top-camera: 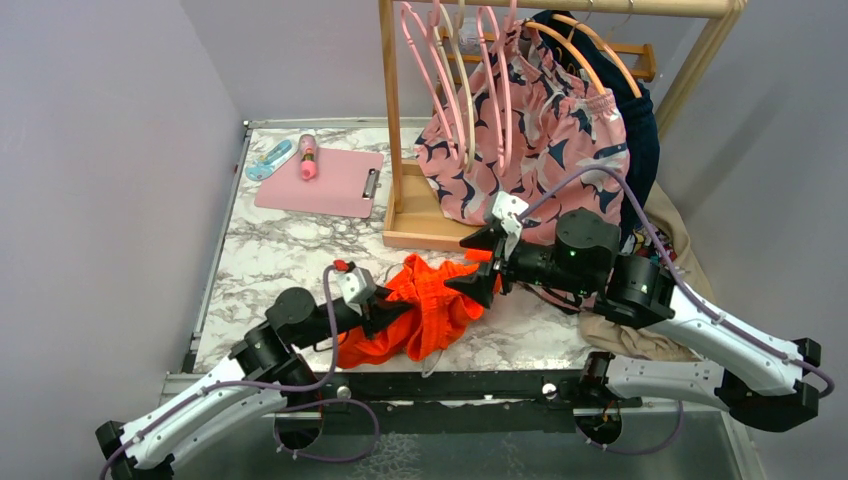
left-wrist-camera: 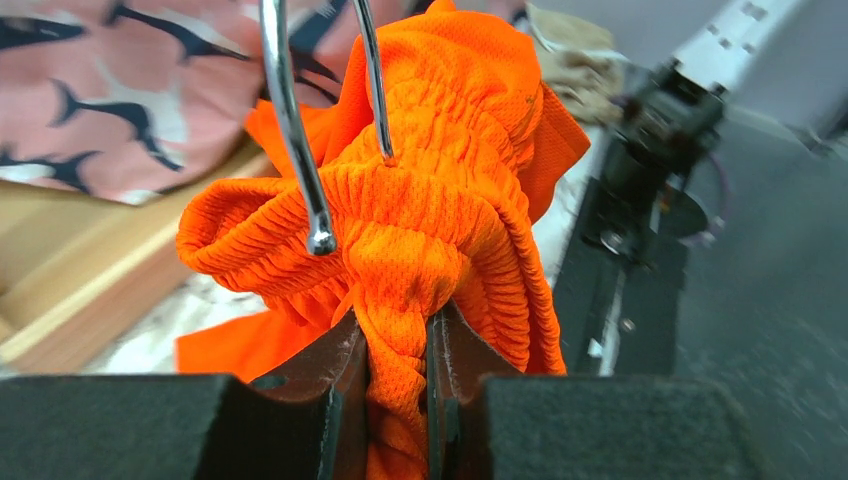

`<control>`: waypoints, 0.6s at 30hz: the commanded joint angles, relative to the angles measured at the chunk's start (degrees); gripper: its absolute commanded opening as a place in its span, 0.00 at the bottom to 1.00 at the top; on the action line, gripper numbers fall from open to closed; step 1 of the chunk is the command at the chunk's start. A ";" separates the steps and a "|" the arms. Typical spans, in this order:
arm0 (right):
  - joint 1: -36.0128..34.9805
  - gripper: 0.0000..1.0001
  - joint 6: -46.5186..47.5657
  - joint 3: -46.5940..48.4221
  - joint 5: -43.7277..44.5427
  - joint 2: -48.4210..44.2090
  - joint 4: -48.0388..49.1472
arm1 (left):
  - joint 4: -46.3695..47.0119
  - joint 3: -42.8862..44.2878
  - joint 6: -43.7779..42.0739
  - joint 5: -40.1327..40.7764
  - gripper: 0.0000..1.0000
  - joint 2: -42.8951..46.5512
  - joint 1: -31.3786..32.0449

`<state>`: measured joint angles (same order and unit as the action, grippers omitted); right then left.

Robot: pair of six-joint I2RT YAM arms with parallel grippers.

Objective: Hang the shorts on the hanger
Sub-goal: Hang the shorts on the hanger.

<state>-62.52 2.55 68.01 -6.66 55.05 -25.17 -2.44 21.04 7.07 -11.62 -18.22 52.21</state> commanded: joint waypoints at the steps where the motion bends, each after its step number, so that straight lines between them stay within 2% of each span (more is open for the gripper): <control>1: -0.23 0.75 0.73 -0.69 -1.79 1.16 1.72 | 2.24 6.58 -0.05 -14.59 0.00 -5.60 0.10; 7: -0.23 0.76 0.40 -1.45 -12.32 1.29 3.80 | -1.34 11.52 -4.06 -18.58 0.00 -10.10 0.09; 12: -0.20 0.72 -0.35 -0.96 -13.51 4.26 1.09 | -1.78 13.92 -5.45 -21.48 0.00 -12.85 0.13; 18: -0.23 0.65 -5.33 -5.33 -12.21 4.23 8.01 | -1.87 14.71 -6.20 -22.97 0.00 -14.21 0.09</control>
<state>-62.52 0.99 64.58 -18.13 59.55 -22.17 -8.08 32.84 2.17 -30.52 -32.32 52.21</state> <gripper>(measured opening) 0.671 0.204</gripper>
